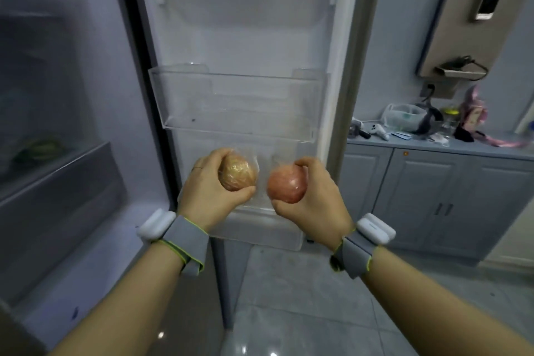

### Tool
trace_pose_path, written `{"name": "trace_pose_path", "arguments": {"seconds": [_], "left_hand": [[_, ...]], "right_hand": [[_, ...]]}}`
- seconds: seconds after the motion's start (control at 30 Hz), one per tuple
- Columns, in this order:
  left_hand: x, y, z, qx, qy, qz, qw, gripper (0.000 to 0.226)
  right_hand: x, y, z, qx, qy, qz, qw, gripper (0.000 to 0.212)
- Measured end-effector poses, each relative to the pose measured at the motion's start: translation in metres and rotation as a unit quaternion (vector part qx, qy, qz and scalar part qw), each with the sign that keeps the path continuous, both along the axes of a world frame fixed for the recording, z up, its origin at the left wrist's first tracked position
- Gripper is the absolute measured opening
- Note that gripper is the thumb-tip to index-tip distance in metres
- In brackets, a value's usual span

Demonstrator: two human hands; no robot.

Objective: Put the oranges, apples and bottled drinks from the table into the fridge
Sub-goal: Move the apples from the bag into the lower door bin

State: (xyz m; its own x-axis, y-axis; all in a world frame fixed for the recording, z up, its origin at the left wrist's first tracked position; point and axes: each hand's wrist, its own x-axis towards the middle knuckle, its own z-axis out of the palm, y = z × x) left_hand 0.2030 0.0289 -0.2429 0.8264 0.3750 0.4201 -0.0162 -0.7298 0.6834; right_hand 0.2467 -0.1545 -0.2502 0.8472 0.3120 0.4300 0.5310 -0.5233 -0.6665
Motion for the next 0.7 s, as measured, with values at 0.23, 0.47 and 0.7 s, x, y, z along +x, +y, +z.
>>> {"name": "trace_pose_path", "arguments": {"seconds": [0.23,0.47,0.7], "left_hand": [[0.040,0.048,-0.028,0.081,0.103,0.097,0.987,0.074],[0.063,0.073,-0.055,0.210,0.212,0.132,0.945,0.058],[0.074,0.082,-0.056,0.236,0.324,0.093,0.912,0.033]], "right_hand": [[0.038,0.058,-0.019,-0.066,0.053,0.000,0.996,0.075],[0.061,0.102,-0.040,-0.136,0.132,0.025,0.982,0.072],[0.079,0.122,-0.053,-0.175,0.224,0.027,0.958,0.058]]}}
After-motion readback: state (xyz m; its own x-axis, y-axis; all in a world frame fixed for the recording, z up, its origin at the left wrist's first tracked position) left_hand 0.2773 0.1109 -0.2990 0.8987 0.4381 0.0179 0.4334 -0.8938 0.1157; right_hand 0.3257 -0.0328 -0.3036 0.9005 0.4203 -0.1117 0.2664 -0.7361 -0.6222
